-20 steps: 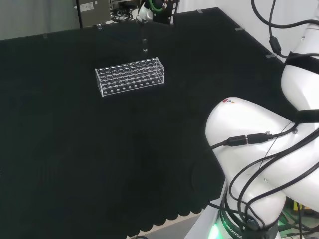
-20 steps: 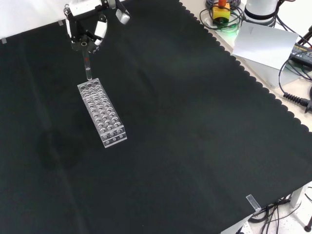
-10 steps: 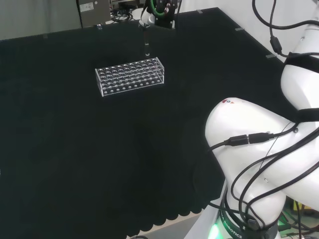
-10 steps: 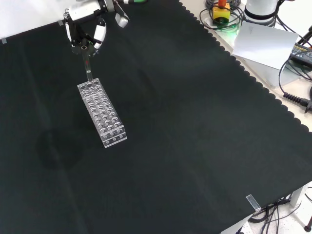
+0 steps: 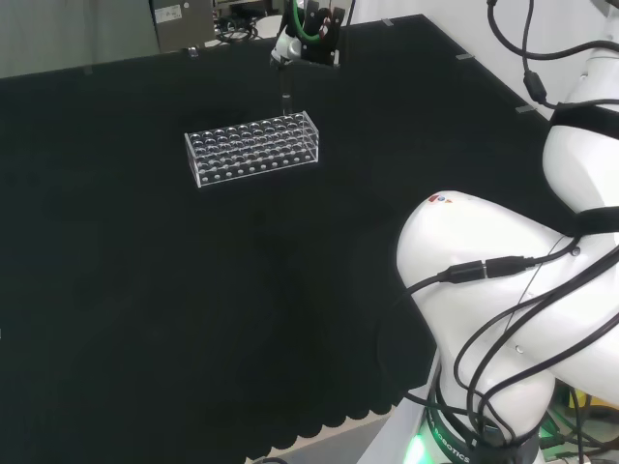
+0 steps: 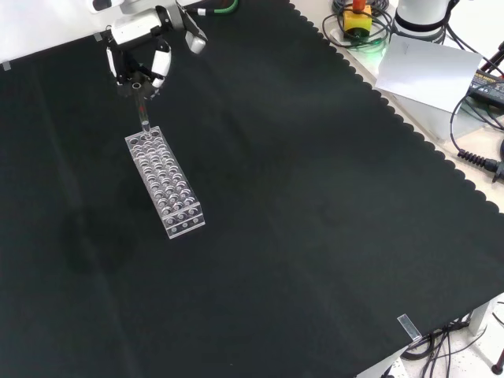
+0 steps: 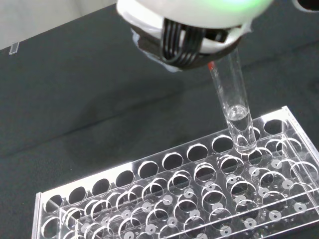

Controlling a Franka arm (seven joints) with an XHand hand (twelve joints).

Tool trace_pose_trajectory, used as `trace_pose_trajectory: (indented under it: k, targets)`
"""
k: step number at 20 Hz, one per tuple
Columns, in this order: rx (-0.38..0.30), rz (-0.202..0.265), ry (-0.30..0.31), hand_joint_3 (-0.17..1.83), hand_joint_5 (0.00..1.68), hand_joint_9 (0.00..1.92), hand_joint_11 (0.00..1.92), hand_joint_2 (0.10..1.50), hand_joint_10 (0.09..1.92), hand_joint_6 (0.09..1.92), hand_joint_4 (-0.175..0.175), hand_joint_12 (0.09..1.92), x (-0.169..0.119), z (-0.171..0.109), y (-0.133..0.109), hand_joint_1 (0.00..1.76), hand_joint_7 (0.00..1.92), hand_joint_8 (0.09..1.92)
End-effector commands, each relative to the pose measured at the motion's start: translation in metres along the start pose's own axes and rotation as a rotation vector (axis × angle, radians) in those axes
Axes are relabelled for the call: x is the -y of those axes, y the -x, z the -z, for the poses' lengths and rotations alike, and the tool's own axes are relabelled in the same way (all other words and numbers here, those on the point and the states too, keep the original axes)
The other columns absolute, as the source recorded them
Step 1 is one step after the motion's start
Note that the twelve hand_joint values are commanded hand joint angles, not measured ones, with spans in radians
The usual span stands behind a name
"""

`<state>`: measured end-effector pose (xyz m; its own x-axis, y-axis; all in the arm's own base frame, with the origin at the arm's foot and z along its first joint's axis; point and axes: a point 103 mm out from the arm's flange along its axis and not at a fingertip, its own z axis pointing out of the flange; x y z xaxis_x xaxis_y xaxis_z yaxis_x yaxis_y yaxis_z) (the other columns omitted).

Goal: Put the test tube back in the rack.

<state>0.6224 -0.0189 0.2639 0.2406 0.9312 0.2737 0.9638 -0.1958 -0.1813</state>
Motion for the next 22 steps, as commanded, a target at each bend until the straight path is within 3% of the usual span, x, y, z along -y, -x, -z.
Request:
trace_pose_trajectory:
  k: [1,9,22]
  targets:
    - [0.005,-0.012,-0.013,0.44,1.40,1.66,1.28,0.75,0.46,0.09,-0.175,0.88,-0.005,-0.006,0.005,1.33,1.42,0.60]
    - [0.005,-0.028,-0.013,0.44,1.40,1.66,1.28,0.75,0.46,0.09,-0.175,0.88,-0.008,-0.019,0.017,1.33,1.42,0.60]
    - [-0.019,-0.034,-0.010,0.44,1.40,1.66,1.28,0.75,0.46,0.09,-0.175,0.88,-0.013,-0.018,0.016,1.33,1.42,0.60]
